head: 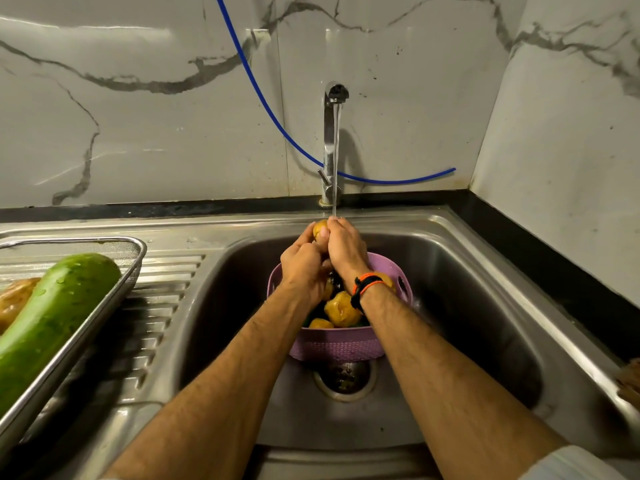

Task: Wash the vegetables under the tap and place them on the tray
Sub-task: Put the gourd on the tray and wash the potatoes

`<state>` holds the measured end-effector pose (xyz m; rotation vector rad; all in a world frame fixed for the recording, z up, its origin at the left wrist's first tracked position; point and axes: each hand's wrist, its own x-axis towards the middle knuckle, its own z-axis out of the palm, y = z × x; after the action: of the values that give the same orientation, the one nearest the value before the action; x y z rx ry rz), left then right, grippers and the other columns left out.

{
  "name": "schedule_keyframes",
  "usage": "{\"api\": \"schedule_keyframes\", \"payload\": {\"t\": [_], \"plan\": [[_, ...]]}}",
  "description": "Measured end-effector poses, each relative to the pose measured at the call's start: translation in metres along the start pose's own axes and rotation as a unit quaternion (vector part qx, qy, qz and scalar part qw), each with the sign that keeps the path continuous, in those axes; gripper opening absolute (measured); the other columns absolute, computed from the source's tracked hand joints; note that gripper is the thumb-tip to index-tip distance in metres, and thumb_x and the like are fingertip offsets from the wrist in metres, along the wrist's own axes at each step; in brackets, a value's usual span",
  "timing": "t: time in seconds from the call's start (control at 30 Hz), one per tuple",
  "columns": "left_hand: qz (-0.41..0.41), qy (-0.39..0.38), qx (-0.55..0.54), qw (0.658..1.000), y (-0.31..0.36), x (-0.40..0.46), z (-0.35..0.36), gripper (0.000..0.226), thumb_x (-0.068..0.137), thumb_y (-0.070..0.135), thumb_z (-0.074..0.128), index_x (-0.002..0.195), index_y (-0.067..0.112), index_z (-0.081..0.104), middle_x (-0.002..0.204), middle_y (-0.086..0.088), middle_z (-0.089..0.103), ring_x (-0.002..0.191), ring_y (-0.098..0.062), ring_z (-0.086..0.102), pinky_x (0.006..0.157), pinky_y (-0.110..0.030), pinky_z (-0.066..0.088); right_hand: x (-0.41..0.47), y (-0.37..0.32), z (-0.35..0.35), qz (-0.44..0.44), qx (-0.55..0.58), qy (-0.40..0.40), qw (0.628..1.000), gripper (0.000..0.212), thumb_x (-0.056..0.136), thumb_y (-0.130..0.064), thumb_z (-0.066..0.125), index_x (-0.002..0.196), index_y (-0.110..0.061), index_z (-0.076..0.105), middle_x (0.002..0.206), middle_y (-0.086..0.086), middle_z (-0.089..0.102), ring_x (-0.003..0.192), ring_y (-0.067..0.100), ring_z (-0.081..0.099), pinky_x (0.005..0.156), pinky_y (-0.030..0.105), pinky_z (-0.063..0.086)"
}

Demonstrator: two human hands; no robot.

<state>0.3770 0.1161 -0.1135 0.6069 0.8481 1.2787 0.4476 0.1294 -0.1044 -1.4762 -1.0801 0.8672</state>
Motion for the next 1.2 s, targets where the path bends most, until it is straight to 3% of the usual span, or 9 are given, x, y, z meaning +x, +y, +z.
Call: {"api": "schedule_keyframes", "payload": {"t": [0.2,0.33,0.43,0.63,0.77,0.93,1.0,1.1,1.2], "plan": [[-0.014,-0.043,0.017,0.999,0.003,-0.008,0.0,0.047,0.094,-0.01,0.05,0.137,0.009,0.058,0.123,-0.024,0.065,0.055,-0.012,0.055,0.042,-0.018,0.044,0.008,0.001,0.0,0.054,0.072,0.015,0.996,0.038,0.101,-0.041,0.04,0.103,-0.017,0.068,0.106,0.01,0.065,0.1,0.025,0.061,0.094,0.045,0.052],[0.006,0.003,-0.037,0.999,0.003,-0.012,0.008,0.049,0.094,-0.012,0.049,0.136,0.011,0.058,0.127,-0.023,0.064,0.091,-0.03,0.073,0.07,-0.025,0.06,0.003,0.001,0.013,0.005,0.117,0.024,0.993,0.03,0.101,-0.028,0.044,0.119,-0.019,0.066,0.121,0.007,0.059,0.112,0.023,0.055,0.099,0.043,0.048],[-0.024,-0.036,-0.005,0.999,0.007,-0.014,0.002,0.05,0.096,-0.011,0.047,0.139,0.013,0.056,0.128,-0.023,0.062,0.08,-0.025,0.066,0.055,-0.021,0.055,0.006,-0.003,0.006,0.057,0.115,0.023,0.991,0.022,0.092,-0.027,0.055,0.096,-0.015,0.073,0.106,0.011,0.067,0.105,0.03,0.062,0.097,0.048,0.051],[0.014,0.005,-0.013,1.0,-0.002,-0.013,0.012,0.048,0.094,-0.014,0.046,0.134,0.008,0.06,0.124,-0.023,0.065,0.117,-0.036,0.062,0.094,-0.037,0.055,0.005,0.002,0.005,0.02,0.122,0.011,0.992,0.022,0.097,-0.032,0.051,0.101,-0.021,0.069,0.108,0.009,0.063,0.103,0.026,0.059,0.091,0.042,0.051],[-0.035,-0.047,-0.014,0.998,0.003,-0.012,0.005,0.053,0.096,-0.013,0.041,0.139,0.014,0.056,0.123,-0.02,0.063,0.077,-0.022,0.07,0.064,-0.023,0.056,0.004,-0.004,0.002,0.056,0.105,0.024,0.993,0.018,0.081,-0.034,0.062,0.08,-0.019,0.073,0.095,0.008,0.07,0.095,0.028,0.065,0.09,0.046,0.055],[-0.003,0.002,-0.033,0.999,0.001,-0.01,0.011,0.043,0.097,-0.008,0.047,0.133,0.009,0.061,0.126,-0.021,0.065,0.087,-0.02,0.068,0.065,-0.024,0.058,0.011,0.002,0.002,0.028,0.118,-0.003,0.993,0.022,0.097,-0.032,0.054,0.096,-0.021,0.073,0.099,0.006,0.068,0.098,0.024,0.063,0.09,0.042,0.054],[0.002,0.017,-0.051,0.999,-0.001,-0.008,0.011,0.043,0.098,-0.007,0.044,0.135,0.008,0.06,0.126,-0.023,0.064,0.102,-0.022,0.067,0.084,-0.029,0.059,0.007,0.0,0.012,0.011,0.078,0.023,0.997,0.025,0.098,-0.033,0.053,0.108,-0.018,0.07,0.105,0.006,0.066,0.101,0.023,0.061,0.088,0.036,0.051],[-0.039,-0.03,-0.017,0.999,0.004,-0.009,0.002,0.051,0.097,-0.01,0.04,0.141,0.013,0.054,0.133,-0.025,0.059,0.115,-0.023,0.061,0.073,-0.028,0.059,0.009,-0.004,0.004,0.05,0.068,0.021,0.996,0.021,0.09,-0.03,0.058,0.094,-0.017,0.074,0.1,0.008,0.07,0.098,0.026,0.064,0.086,0.039,0.054],[-0.028,-0.035,0.007,0.999,0.003,-0.01,0.003,0.047,0.096,-0.012,0.044,0.134,0.01,0.059,0.126,-0.021,0.065,0.115,-0.031,0.063,0.091,-0.042,0.056,0.008,-0.003,-0.005,0.06,0.129,-0.015,0.99,0.021,0.091,-0.026,0.056,0.093,-0.014,0.075,0.105,0.011,0.071,0.101,0.027,0.065,0.089,0.039,0.054]]}}
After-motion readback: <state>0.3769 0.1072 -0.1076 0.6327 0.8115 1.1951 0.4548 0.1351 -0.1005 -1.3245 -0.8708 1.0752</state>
